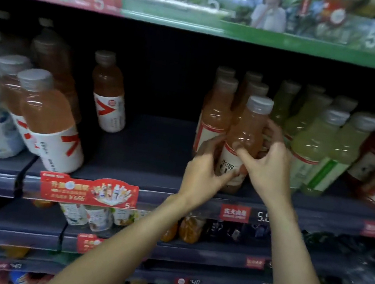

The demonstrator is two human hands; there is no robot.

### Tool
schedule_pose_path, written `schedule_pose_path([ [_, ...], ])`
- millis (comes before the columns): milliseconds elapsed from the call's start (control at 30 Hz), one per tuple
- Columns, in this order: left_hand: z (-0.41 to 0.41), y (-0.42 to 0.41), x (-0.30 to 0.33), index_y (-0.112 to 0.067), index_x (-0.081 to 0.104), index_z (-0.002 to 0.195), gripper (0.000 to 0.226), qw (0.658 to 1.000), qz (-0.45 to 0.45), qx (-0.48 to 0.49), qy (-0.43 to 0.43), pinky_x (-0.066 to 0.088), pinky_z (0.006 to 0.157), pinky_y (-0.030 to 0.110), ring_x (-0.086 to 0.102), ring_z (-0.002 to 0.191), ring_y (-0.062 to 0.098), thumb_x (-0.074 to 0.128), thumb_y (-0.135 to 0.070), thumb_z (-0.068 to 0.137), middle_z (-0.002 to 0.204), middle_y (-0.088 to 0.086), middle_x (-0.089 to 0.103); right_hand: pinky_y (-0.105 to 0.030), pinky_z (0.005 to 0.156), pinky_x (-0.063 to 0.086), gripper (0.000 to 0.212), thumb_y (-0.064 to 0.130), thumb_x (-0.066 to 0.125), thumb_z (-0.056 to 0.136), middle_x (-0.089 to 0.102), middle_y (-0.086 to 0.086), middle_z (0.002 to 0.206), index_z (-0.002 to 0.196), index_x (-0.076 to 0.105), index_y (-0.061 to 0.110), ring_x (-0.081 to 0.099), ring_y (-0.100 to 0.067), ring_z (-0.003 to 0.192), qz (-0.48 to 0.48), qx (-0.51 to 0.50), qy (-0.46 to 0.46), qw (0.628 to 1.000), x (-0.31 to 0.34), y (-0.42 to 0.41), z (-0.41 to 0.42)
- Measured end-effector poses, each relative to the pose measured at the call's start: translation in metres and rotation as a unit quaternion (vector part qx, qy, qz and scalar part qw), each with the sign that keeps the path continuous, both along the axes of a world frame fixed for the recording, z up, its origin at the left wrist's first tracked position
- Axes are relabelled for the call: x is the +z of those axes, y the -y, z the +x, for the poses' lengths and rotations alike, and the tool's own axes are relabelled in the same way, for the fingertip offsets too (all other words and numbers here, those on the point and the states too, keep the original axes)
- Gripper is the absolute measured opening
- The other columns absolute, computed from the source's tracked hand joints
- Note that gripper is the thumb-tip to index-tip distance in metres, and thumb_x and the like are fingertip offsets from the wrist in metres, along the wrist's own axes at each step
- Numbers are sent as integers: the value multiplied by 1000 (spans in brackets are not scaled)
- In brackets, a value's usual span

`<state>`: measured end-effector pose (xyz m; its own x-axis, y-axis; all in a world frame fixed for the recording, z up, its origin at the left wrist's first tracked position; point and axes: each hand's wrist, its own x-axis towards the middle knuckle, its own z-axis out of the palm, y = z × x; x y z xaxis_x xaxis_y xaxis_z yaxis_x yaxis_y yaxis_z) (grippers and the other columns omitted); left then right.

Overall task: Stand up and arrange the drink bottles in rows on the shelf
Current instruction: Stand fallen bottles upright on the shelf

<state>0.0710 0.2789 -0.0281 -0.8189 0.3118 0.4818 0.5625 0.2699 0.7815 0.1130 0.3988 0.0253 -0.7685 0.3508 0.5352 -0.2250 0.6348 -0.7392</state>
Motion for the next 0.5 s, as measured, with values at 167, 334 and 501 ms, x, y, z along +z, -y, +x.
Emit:
schedule_pose_path([
  [167,-5,-4,-6,-22,47,129,65,998,55,40,5,53,89,36,59,109,12,80,-31,74,125,-5,56,-10,70,48,66,21,72,78,64,5,112,137,41,22,59,11,82,-14,51,38,998,1,-8,-7],
  [334,-21,15,-4,-22,44,133,72,995,94,27,28,48,94,24,53,114,6,82,-22,72,129,-2,49,-35,96,50,58,22,75,79,56,15,119,129,46,20,58,-3,110,-58,84,24,994,-10,-2,-15],
  [501,-39,38,-4,-40,37,136,76,993,103,-20,60,44,104,42,43,129,9,77,-45,71,137,-10,40,-3,100,27,61,25,72,82,37,-1,136,137,45,18,38,-7,124,18,8,31,999,-8,13,-15],
])
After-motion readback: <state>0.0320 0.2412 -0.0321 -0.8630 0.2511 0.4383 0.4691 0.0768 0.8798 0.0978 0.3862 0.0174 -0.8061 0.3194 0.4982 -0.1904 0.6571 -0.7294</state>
